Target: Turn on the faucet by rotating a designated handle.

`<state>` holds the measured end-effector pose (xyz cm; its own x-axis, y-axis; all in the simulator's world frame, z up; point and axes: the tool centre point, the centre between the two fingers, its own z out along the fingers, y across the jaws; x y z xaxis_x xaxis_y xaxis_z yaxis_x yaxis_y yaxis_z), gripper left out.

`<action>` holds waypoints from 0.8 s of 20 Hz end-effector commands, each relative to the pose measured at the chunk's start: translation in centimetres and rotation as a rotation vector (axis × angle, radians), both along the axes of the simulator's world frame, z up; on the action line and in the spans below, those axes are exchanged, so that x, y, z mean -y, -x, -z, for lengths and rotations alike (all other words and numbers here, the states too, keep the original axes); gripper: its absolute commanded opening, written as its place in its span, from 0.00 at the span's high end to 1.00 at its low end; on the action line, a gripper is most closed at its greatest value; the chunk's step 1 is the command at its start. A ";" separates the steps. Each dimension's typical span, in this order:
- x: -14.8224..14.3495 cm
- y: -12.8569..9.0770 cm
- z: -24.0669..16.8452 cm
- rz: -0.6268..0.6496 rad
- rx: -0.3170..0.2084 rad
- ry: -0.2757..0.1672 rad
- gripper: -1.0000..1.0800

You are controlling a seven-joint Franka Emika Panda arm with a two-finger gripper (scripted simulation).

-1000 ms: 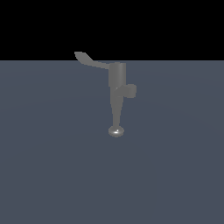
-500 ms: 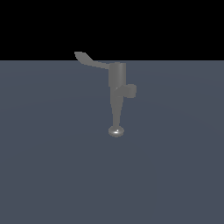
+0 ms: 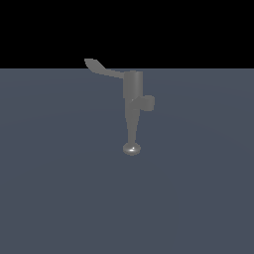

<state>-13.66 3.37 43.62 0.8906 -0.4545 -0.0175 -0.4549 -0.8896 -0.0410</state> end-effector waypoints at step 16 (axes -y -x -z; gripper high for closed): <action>-3.0 -7.6 6.2 0.424 -0.032 -0.006 1.00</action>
